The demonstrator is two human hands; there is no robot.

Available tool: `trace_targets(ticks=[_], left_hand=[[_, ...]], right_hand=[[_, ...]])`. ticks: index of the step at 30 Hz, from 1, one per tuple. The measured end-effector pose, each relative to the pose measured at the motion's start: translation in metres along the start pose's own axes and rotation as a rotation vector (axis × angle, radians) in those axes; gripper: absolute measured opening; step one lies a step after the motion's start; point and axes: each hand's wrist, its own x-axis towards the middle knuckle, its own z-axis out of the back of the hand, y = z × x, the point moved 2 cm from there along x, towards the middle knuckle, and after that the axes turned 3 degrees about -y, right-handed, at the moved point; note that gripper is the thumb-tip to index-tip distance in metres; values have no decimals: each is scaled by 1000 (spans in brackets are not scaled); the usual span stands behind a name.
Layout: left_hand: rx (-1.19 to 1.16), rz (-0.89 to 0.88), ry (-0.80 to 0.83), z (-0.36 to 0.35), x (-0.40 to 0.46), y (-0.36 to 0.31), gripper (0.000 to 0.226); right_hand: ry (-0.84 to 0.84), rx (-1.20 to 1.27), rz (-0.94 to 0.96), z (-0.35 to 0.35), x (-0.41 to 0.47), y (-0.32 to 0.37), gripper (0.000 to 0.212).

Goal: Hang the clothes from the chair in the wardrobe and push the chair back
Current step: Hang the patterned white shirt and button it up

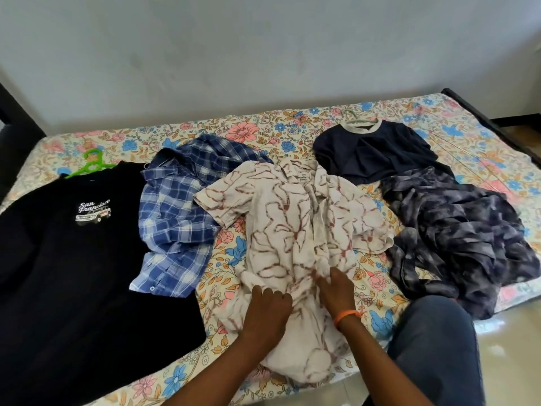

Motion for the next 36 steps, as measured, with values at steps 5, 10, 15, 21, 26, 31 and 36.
trace_targets(ticks=[5, 10, 15, 21, 26, 31, 36], left_hand=[[-64, -49, -174, 17, 3, -3, 22], [-193, -90, -239, 24, 3, -3, 23], [-499, 45, -228, 31, 1, 0, 26], [-417, 175, 149, 17, -1, 7, 28], [-423, 236, 341, 5, -6, 23, 18], [-855, 307, 339, 11, 10, 39, 35], [-948, 421, 209, 1, 21, 43, 19]], right_hand=[[39, -22, 3, -3, 11, 26, 19], [186, 132, -240, -6, -12, 28, 53], [309, 300, -268, -7, -20, 17, 27], [-85, 227, -68, 8, 39, 40, 41], [-31, -17, 73, 7, 49, 40, 39], [36, 118, -50, -3, 0, 9, 63], [-3, 126, -30, -14, -20, 3, 65]])
